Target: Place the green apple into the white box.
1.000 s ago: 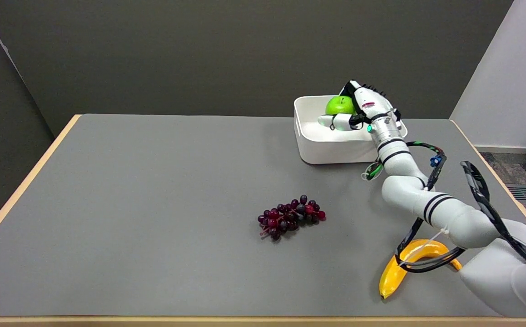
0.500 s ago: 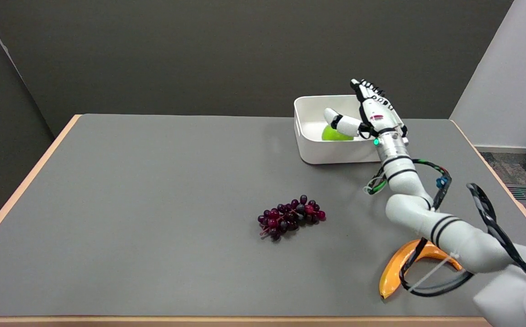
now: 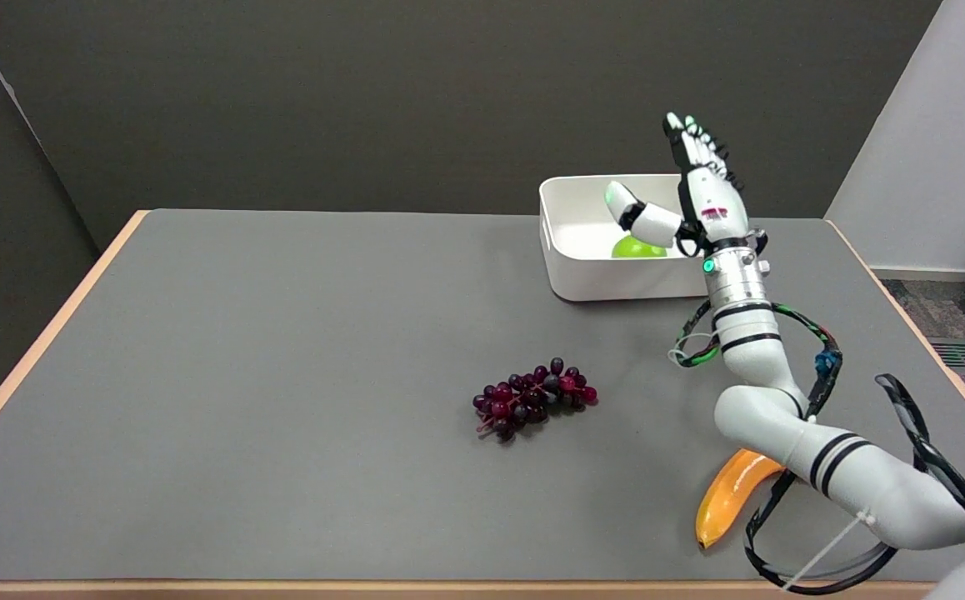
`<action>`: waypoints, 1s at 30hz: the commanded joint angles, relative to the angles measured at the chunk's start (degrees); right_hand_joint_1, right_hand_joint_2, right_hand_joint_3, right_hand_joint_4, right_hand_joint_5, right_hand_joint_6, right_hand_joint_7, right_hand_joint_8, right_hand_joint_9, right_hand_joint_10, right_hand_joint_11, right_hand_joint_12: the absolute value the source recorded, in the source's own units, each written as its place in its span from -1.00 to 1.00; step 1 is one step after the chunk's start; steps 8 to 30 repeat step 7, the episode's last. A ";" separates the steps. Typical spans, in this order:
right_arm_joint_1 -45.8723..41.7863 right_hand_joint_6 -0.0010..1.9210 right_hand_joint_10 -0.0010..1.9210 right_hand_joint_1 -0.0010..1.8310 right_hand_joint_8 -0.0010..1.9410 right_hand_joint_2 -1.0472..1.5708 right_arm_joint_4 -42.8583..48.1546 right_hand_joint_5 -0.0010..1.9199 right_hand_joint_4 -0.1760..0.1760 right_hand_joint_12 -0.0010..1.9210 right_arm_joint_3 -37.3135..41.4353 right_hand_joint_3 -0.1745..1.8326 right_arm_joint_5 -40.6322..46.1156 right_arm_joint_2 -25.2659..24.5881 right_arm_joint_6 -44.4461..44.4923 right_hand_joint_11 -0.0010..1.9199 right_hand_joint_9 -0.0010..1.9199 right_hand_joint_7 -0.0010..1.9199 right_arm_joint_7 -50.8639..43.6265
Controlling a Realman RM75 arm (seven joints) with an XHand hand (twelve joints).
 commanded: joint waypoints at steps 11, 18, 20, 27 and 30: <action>-18.74 -0.73 -1.00 -0.72 -0.97 0.22 36.87 -0.95 0.03 -0.95 -6.95 0.07 -0.89 2.34 17.70 -1.00 -1.00 -0.98 -17.05; -18.74 -0.73 -1.00 -0.72 -0.97 0.22 36.87 -0.95 0.03 -0.95 -6.95 0.07 -0.89 2.34 17.70 -1.00 -1.00 -0.98 -17.05; -18.74 -0.73 -1.00 -0.72 -0.97 0.22 36.87 -0.95 0.03 -0.95 -6.95 0.07 -0.89 2.34 17.70 -1.00 -1.00 -0.98 -17.05; -18.74 -0.73 -1.00 -0.72 -0.97 0.22 36.87 -0.95 0.03 -0.95 -6.95 0.07 -0.89 2.34 17.70 -1.00 -1.00 -0.98 -17.05; -18.74 -0.73 -1.00 -0.72 -0.97 0.22 36.87 -0.95 0.03 -0.95 -6.95 0.07 -0.89 2.34 17.70 -1.00 -1.00 -0.98 -17.05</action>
